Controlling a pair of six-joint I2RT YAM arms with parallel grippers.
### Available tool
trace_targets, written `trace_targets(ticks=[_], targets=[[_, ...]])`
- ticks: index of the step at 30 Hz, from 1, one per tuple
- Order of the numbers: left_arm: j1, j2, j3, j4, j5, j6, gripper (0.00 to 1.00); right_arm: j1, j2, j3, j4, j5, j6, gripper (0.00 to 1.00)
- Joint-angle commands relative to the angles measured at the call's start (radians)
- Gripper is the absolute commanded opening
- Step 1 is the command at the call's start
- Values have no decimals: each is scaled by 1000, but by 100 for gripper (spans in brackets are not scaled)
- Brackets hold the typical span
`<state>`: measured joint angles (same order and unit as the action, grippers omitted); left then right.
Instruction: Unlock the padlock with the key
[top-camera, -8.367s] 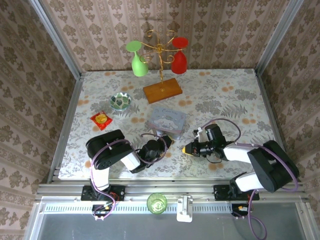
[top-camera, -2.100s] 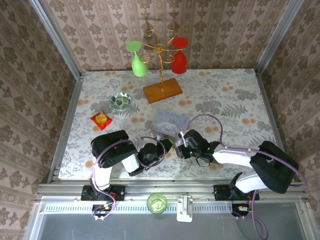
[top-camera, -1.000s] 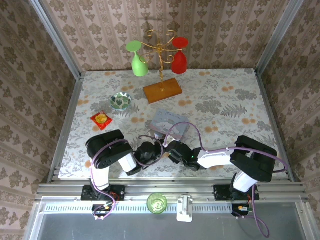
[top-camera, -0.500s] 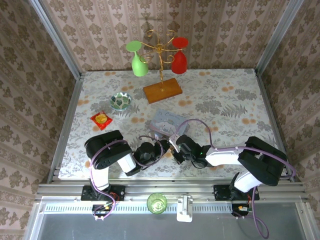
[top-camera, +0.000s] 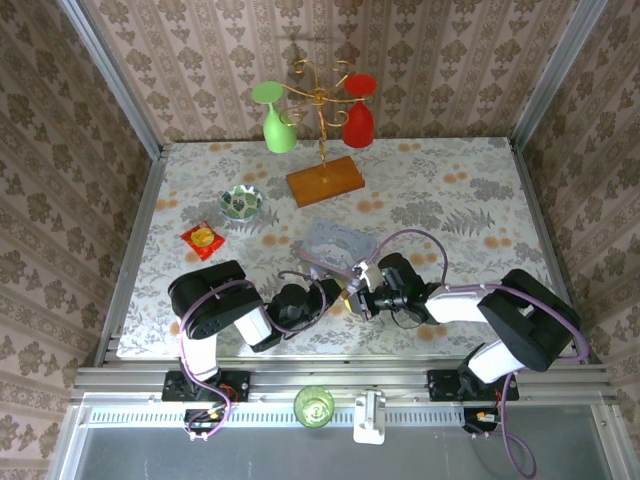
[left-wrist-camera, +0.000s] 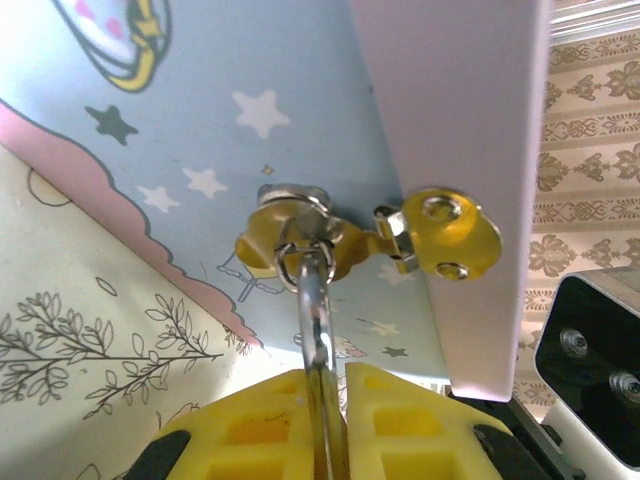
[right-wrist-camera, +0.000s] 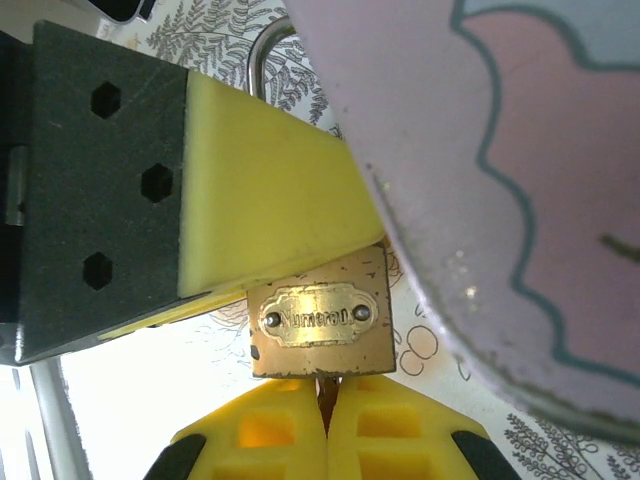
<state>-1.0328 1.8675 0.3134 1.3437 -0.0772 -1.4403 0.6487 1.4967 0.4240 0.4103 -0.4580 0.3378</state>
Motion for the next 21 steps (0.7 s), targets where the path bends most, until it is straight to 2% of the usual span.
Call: trace_targets(ticks=[1, 8, 11, 17, 21], targets=[[6, 4, -30, -37, -29, 18, 7, -18, -12, 3, 61, -113, 70, 0], [-2, 47, -50, -40, -53, 32, 27, -20, 47, 7, 119, -154, 96, 0], [-6, 60, -77, -42, -81, 49, 26, -21, 57, 5, 131, -143, 103, 0], [-9, 65, -130, -62, -72, 92, 14, -21, 44, 19, 75, -101, 93, 0], [-9, 40, -162, -78, -64, 107, 15, -20, 62, 36, 58, -90, 96, 0]])
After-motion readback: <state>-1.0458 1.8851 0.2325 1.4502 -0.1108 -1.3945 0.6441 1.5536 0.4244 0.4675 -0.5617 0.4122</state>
